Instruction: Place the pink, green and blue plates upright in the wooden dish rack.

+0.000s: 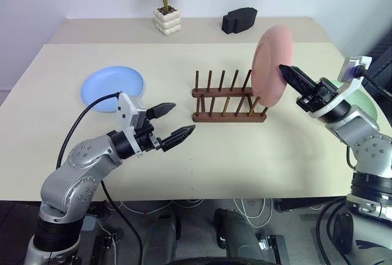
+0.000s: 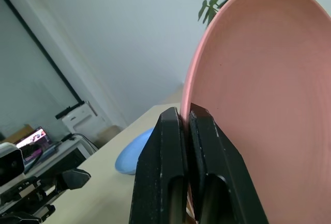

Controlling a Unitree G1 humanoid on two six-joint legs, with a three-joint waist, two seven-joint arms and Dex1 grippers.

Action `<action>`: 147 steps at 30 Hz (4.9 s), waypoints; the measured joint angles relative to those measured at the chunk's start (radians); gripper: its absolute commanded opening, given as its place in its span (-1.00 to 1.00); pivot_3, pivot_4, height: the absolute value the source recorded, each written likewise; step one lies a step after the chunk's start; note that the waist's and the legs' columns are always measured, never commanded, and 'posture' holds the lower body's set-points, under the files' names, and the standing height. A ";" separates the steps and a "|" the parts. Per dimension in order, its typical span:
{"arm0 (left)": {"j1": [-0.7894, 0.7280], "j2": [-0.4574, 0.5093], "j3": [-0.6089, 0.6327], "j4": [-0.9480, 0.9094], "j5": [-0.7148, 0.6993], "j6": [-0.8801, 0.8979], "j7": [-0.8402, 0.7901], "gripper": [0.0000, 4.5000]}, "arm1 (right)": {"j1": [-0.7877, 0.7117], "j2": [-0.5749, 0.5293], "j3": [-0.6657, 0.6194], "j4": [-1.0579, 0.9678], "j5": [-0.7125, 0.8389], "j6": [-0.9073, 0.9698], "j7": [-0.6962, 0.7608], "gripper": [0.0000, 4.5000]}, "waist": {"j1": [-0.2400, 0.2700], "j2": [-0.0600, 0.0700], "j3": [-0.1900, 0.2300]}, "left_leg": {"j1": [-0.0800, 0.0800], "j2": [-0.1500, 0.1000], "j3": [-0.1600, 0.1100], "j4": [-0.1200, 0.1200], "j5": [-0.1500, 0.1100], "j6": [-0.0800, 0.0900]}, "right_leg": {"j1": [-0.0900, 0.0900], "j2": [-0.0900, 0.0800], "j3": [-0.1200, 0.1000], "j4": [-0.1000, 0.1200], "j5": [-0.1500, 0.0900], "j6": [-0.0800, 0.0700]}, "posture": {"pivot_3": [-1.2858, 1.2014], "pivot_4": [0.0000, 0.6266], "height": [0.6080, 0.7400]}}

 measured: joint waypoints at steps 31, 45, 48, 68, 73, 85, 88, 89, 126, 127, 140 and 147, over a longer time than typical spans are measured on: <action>-0.127 -0.013 -0.087 0.039 -0.025 -0.006 -0.111 1.00 | 0.037 -0.318 0.164 0.324 -0.682 -0.398 -0.016 0.73 | -0.001 0.001 0.000 | 0.000 -0.001 0.001 0.000 0.000 0.000 | 0.000 0.000 0.000 -0.001 0.000 0.000 | 0.03 -0.52 0.94; -0.163 -0.074 -0.140 0.043 -0.024 0.009 -0.089 1.00 | -0.107 -0.304 0.399 0.735 -1.058 -0.683 -0.084 0.48 | -0.002 0.001 0.000 | 0.002 -0.001 0.002 0.000 0.000 0.000 | 0.002 0.000 0.002 -0.001 0.000 0.000 | 0.03 -0.52 0.94; -0.149 -0.079 -0.138 0.036 -0.025 0.009 -0.072 1.00 | -0.113 -0.285 0.406 0.759 -1.092 -0.698 -0.120 -0.11 | -0.001 0.001 0.000 | 0.002 -0.001 0.002 0.001 0.000 0.000 | 0.003 -0.001 0.002 -0.001 0.000 0.000 | 0.03 -0.52 0.94; -0.147 -0.103 -0.136 0.038 -0.026 0.009 -0.045 1.00 | -0.175 -0.272 0.471 0.619 -1.394 -0.838 -0.572 -0.99 | -0.008 0.003 0.000 | 0.003 -0.001 0.003 0.000 0.000 0.000 | 0.002 0.000 0.004 -0.001 0.000 0.000 | 0.03 -0.52 0.94; -0.147 -0.116 -0.135 0.039 -0.026 0.009 -0.039 1.00 | -0.337 -0.299 0.436 0.492 -1.393 -0.962 -0.587 -0.99 | -0.004 0.003 0.000 | 0.003 -0.001 0.003 -0.001 0.000 0.000 | 0.002 0.000 0.003 -0.001 0.000 0.000 | 0.03 -0.52 0.94; -0.138 -0.118 -0.122 0.037 -0.024 0.006 -0.008 1.00 | -0.396 -0.109 0.427 -0.024 -0.776 -0.834 -0.137 -0.99 | -0.002 0.003 0.000 | 0.003 0.000 0.001 0.000 0.000 0.000 | 0.002 0.000 0.002 0.000 0.000 0.001 | 0.03 -0.52 0.94; -0.134 -0.113 -0.109 0.037 -0.022 0.003 -0.007 1.00 | -0.334 -0.040 0.413 -0.177 -0.522 -0.608 -0.102 -0.99 | 0.002 0.002 0.000 | 0.002 0.001 -0.001 0.000 0.000 0.000 | 0.003 -0.001 0.001 0.000 0.000 0.000 | 0.03 -0.52 0.94; -0.131 -0.110 -0.101 0.038 -0.021 0.002 -0.007 1.00 | -0.311 -0.015 0.410 -0.225 -0.440 -0.538 -0.108 -0.99 | 0.001 0.003 0.000 | 0.002 0.001 -0.001 0.000 0.000 0.000 | 0.002 -0.001 0.002 0.000 0.000 0.001 | 0.03 -0.52 0.94; -0.072 -0.055 -0.021 0.037 -0.022 -0.013 -0.010 1.00 | -0.095 0.324 0.197 -0.325 0.168 -0.089 -0.721 -0.99 | -0.003 0.003 0.000 | 0.002 0.001 0.000 -0.001 0.000 0.001 | 0.001 0.000 0.001 0.000 -0.001 0.000 | 0.03 -0.52 0.94; -0.072 -0.055 -0.021 0.037 -0.022 -0.013 -0.010 1.00 | -0.095 0.324 0.197 -0.323 0.167 -0.089 -0.725 -0.99 | -0.003 0.003 0.000 | 0.001 0.001 0.000 -0.001 0.000 0.001 | 0.001 0.000 0.001 0.000 -0.001 0.000 | 0.03 -0.52 0.94; -0.072 -0.051 -0.021 0.036 -0.022 -0.012 -0.008 1.00 | -0.087 0.339 0.190 -0.301 0.169 -0.087 -0.762 -0.99 | -0.003 0.003 0.000 | 0.001 0.001 0.000 -0.001 0.000 0.001 | 0.001 0.000 0.001 -0.001 -0.001 0.000 | 0.03 -0.52 0.94; -0.072 -0.045 -0.021 0.036 -0.022 -0.012 -0.008 1.00 | -0.087 0.350 0.171 -0.298 0.170 -0.087 -0.769 0.07 | -0.003 0.003 0.000 | 0.001 0.001 0.000 -0.001 0.000 0.001 | 0.000 0.000 0.001 -0.001 -0.001 0.000 | 0.03 -0.52 0.94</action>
